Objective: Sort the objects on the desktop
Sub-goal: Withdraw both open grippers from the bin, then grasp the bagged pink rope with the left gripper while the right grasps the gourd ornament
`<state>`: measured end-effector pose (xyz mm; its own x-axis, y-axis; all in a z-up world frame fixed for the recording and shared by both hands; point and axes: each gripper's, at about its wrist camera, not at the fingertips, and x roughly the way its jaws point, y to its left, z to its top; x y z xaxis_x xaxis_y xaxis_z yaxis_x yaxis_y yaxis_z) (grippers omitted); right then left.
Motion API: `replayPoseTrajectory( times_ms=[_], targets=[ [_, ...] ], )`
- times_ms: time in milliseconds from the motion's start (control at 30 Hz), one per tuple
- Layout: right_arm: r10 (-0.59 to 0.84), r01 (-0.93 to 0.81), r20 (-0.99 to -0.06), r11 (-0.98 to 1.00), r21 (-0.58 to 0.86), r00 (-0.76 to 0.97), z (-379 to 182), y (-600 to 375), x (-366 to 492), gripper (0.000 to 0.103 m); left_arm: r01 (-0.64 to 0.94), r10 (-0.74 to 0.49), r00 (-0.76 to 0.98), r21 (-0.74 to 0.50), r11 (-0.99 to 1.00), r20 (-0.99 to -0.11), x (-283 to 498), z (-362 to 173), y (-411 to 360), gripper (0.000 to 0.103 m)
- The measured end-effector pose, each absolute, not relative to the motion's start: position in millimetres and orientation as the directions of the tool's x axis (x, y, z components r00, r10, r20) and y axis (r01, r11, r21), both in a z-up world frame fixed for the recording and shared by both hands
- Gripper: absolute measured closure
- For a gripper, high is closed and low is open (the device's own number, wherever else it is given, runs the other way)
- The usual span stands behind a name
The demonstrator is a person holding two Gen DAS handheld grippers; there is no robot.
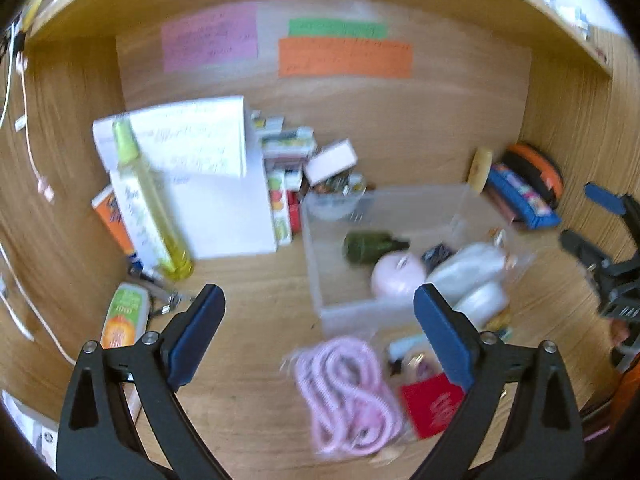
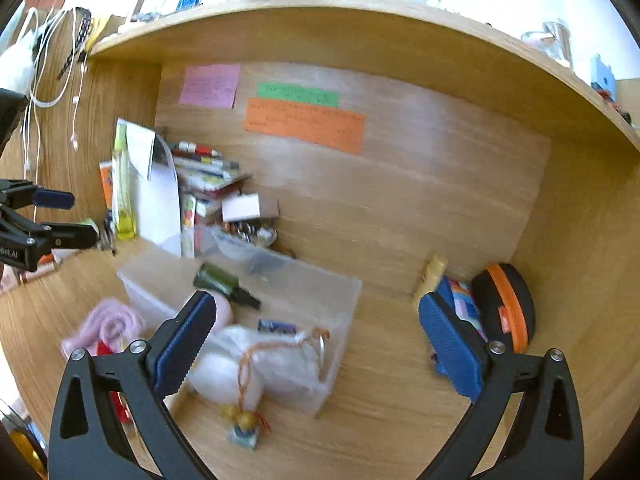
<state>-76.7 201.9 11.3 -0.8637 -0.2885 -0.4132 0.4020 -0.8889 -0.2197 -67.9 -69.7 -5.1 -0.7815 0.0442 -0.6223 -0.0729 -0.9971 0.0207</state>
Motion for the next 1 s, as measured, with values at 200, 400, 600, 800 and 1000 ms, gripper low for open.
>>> replayPoseTrajectory(
  times_ms=[200, 400, 600, 800, 1000],
  targets=[
    [-0.25, 0.389, -0.503, -0.901, -0.192, -0.827, -17, 216, -76, 0.002, -0.068, 0.045, -0.718, 0.005, -0.998, -0.695, -65, -44, -75, 0.007],
    [-0.266, 0.419, -0.595, -0.898, -0.133, -0.758, -45, 218, -79, 0.002, -0.051, 0.036, -0.653, -0.004, -0.999, -0.757, -74, -74, -73, 0.007],
    [-0.294, 0.455, -0.635, -0.884, -0.102, -0.714, -64, 210, -76, 0.002, -0.052, 0.058, -0.611, -0.034, -0.998, -0.789, -86, -90, -70, 0.007],
    [-0.296, 0.492, -0.673, -0.863, -0.115, -0.677, -75, 203, -81, 0.003, -0.091, 0.09, -0.569, -0.046, -0.995, -0.817, -101, -102, -53, 0.007],
    [-0.306, 0.507, -0.689, -0.856, -0.103, -0.657, -80, 202, -85, 0.004, -0.112, 0.081, -0.566, -0.021, -0.993, -0.821, -98, -106, -53, 0.006]
  ],
)
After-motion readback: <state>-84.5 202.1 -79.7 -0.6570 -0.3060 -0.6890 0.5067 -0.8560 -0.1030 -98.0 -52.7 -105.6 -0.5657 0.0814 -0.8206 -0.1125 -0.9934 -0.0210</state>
